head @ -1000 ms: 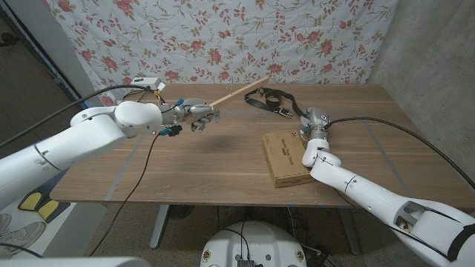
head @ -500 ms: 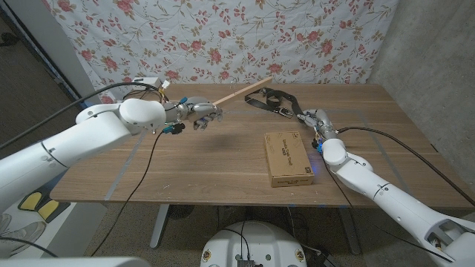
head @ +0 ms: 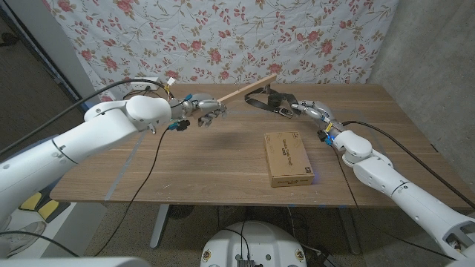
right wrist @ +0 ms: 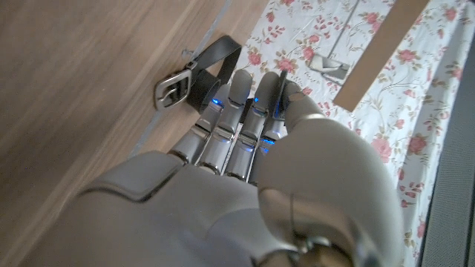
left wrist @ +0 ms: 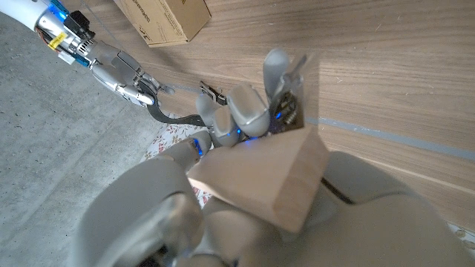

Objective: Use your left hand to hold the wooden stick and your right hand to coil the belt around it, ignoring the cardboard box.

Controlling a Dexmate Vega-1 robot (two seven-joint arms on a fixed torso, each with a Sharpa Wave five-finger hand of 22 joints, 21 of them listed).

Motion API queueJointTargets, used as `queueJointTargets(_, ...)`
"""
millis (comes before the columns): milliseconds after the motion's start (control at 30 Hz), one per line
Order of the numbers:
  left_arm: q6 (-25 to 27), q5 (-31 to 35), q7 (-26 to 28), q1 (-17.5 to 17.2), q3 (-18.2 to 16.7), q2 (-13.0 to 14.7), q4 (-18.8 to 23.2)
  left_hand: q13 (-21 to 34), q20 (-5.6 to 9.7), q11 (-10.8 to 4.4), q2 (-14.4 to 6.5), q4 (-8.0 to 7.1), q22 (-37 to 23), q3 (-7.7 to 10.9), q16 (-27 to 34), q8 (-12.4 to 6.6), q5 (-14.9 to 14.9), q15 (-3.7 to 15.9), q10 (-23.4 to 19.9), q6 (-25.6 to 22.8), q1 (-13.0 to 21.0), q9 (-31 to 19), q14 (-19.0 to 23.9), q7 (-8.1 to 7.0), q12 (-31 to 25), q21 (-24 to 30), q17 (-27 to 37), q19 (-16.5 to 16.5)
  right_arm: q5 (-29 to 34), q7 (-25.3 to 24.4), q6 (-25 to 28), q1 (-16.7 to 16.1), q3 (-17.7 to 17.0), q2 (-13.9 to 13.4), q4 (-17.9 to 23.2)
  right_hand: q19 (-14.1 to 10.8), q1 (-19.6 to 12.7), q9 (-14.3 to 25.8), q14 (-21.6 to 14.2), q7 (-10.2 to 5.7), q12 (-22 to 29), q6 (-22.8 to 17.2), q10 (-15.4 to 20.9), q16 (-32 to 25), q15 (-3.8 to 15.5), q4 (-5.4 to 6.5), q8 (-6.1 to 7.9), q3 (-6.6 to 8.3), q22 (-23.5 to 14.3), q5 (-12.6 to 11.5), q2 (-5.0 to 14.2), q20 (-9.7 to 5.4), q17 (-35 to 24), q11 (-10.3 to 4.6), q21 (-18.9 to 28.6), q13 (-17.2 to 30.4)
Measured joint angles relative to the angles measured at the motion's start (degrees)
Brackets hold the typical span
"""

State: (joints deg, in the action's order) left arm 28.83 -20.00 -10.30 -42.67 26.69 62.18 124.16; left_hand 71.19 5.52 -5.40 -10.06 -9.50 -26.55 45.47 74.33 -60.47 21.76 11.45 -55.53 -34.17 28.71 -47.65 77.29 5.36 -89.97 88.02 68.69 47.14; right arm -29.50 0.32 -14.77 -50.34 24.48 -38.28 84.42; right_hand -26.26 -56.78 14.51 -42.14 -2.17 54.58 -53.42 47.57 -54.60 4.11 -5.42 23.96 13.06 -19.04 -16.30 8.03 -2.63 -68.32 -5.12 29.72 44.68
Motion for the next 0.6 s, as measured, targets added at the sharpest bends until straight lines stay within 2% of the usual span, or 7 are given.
queueJointTargets(33,0.0,0.2,-0.1,0.8,0.6,-0.7,-0.4,0.0,0.00,0.00,0.0,0.00,0.0,0.00,0.0,0.00,0.0,0.02,0.0,0.0,0.0,0.0,0.0,0.01,0.0,0.0,0.0,0.0,-1.6,3.9,-2.4,-0.3,-0.3,0.0,0.3,0.0,0.0,0.0,0.0,0.00,0.0,0.0,0.0,0.0,0.00,0.00,0.00,0.00,0.0,0.0,0.00,0.00,-0.1,0.00,0.3,-0.2)
queueJointTargets(167,0.0,0.8,-0.7,1.8,1.5,-1.5,-0.9,0.0,-0.01,0.01,0.2,-0.06,0.0,0.06,0.0,-0.01,0.0,0.20,0.0,0.1,-0.5,0.1,0.2,0.10,0.0,0.4,0.2,0.0,-2.8,6.2,-5.0,-1.3,-1.4,0.1,1.2,0.0,0.0,0.0,0.0,0.00,0.0,0.0,0.0,0.0,0.00,0.00,0.00,0.00,0.0,0.0,-0.01,0.00,-0.5,0.00,0.6,-0.6)
queueJointTargets(367,0.0,1.4,-1.6,2.8,2.4,-2.3,-1.3,0.0,-0.01,0.01,0.2,0.15,0.0,0.29,0.0,-0.40,0.0,0.20,0.0,0.1,-0.5,0.1,0.2,0.10,0.0,0.4,0.2,0.0,-3.4,6.7,-7.0,-2.2,-2.7,1.1,2.1,0.0,0.0,0.0,-0.8,0.02,0.0,0.0,0.3,-0.6,0.35,0.00,0.00,0.00,-0.3,0.1,-0.01,0.00,-1.2,0.33,1.4,-0.9)
queueJointTargets(600,0.0,1.7,-2.8,3.5,3.2,-2.8,-1.5,0.0,0.00,-0.02,0.2,0.15,0.1,0.29,0.0,-0.41,0.0,0.12,0.0,0.1,-0.5,0.3,0.3,0.09,0.0,0.4,0.4,-0.2,-2.5,3.7,-7.8,-2.2,-3.4,2.8,3.0,-0.5,-0.1,0.0,-1.5,0.03,0.0,0.0,1.2,-1.6,0.42,-0.02,0.00,0.33,-0.3,0.2,-0.10,0.52,-1.2,0.72,2.4,-1.4)
